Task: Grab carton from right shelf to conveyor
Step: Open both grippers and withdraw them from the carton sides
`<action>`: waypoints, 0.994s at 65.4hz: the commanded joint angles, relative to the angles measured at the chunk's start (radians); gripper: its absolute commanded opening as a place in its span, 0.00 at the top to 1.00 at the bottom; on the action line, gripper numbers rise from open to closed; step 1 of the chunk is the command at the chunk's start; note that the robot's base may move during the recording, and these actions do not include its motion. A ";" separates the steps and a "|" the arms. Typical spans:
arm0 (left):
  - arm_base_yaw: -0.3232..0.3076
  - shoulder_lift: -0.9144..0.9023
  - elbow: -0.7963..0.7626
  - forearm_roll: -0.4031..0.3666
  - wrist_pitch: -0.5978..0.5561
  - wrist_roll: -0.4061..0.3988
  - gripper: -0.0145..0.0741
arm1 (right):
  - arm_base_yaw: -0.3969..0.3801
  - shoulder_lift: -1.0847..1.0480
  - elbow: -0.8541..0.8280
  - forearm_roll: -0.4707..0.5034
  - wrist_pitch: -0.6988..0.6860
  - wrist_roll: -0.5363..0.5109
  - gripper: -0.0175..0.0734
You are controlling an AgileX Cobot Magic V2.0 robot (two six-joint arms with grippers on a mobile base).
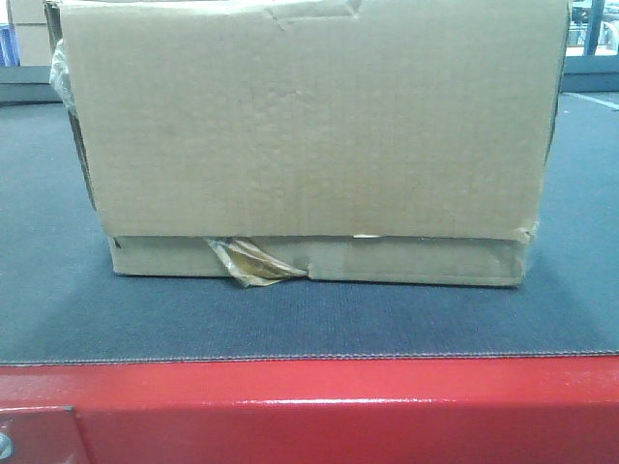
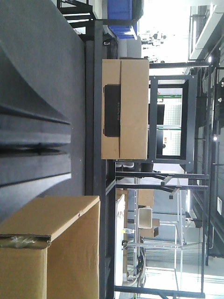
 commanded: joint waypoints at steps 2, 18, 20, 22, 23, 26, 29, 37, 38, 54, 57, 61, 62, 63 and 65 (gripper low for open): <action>0.003 -0.006 0.002 -0.006 -0.030 0.001 0.84 | 0.000 -0.006 0.004 -0.004 -0.027 -0.001 0.89; 0.003 -0.006 0.002 -0.006 -0.030 0.001 0.84 | 0.000 -0.006 0.004 -0.004 -0.032 -0.001 0.89; 0.003 -0.006 0.002 -0.006 -0.030 0.001 0.84 | 0.000 -0.006 0.004 -0.004 -0.032 -0.001 0.89; 0.003 -0.006 0.002 -0.006 -0.030 0.001 0.84 | 0.000 -0.006 0.004 -0.004 -0.032 -0.001 0.89; 0.003 -0.006 0.002 -0.006 -0.030 0.001 0.84 | 0.000 -0.006 0.004 -0.004 -0.032 -0.001 0.89; 0.003 -0.006 0.002 -0.006 -0.030 0.001 0.84 | 0.000 -0.006 0.004 -0.004 -0.032 -0.001 0.89; 0.003 -0.006 0.002 -0.006 -0.030 0.001 0.84 | 0.000 -0.006 0.004 -0.004 -0.032 -0.001 0.89; 0.005 -0.006 0.002 -0.006 -0.025 0.001 0.84 | 0.000 -0.006 0.004 -0.004 -0.032 -0.001 0.89; 0.005 -0.006 0.002 -0.006 -0.020 0.001 0.84 | 0.000 -0.006 0.004 -0.004 -0.032 -0.001 0.89; 0.068 -0.006 0.133 -0.126 0.005 0.159 0.84 | 0.000 -0.006 0.004 -0.004 -0.035 -0.001 0.89; 0.072 -0.006 0.177 -0.126 -0.026 0.159 0.84 | 0.000 -0.006 0.004 -0.004 -0.035 -0.001 0.89; 0.072 -0.006 0.231 -0.126 -0.079 0.159 0.84 | 0.000 -0.006 0.004 -0.004 -0.035 -0.001 0.89; 0.072 -0.006 0.244 -0.126 -0.090 0.159 0.84 | 0.000 -0.006 0.004 -0.004 -0.035 -0.001 0.89; 0.072 -0.006 0.264 -0.126 -0.101 0.159 0.84 | 0.000 -0.006 0.004 -0.004 -0.035 -0.001 0.89; 0.072 -0.006 0.291 -0.126 -0.125 0.159 0.84 | 0.000 -0.006 0.004 -0.004 -0.035 -0.001 0.89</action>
